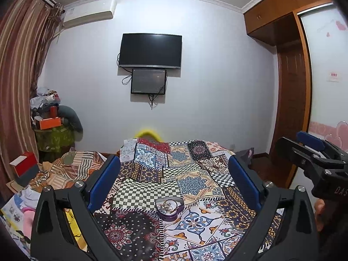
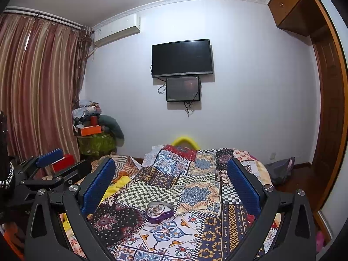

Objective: Organize jewelry

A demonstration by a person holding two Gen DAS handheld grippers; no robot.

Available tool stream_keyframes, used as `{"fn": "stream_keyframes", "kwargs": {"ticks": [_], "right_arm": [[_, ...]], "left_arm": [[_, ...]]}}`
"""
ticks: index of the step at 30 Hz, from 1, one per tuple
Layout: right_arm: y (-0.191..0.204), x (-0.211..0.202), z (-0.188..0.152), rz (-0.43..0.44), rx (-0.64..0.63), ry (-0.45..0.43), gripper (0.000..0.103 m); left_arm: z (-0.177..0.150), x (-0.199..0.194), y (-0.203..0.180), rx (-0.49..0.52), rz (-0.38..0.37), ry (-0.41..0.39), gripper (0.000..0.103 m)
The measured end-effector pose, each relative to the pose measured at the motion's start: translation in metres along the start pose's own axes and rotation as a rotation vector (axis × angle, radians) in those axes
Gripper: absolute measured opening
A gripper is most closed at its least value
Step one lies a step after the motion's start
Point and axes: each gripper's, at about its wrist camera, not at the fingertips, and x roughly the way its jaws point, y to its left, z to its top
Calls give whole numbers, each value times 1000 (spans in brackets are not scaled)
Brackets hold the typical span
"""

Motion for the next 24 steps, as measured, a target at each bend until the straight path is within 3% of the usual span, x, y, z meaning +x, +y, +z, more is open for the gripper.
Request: {"fn": "stream_keyframes", "kwargs": {"ticks": [24], "right_arm": [[-2, 1, -1, -14, 3, 3, 102]], "left_arm": [[0, -2, 1, -18, -18, -1, 100]]}}
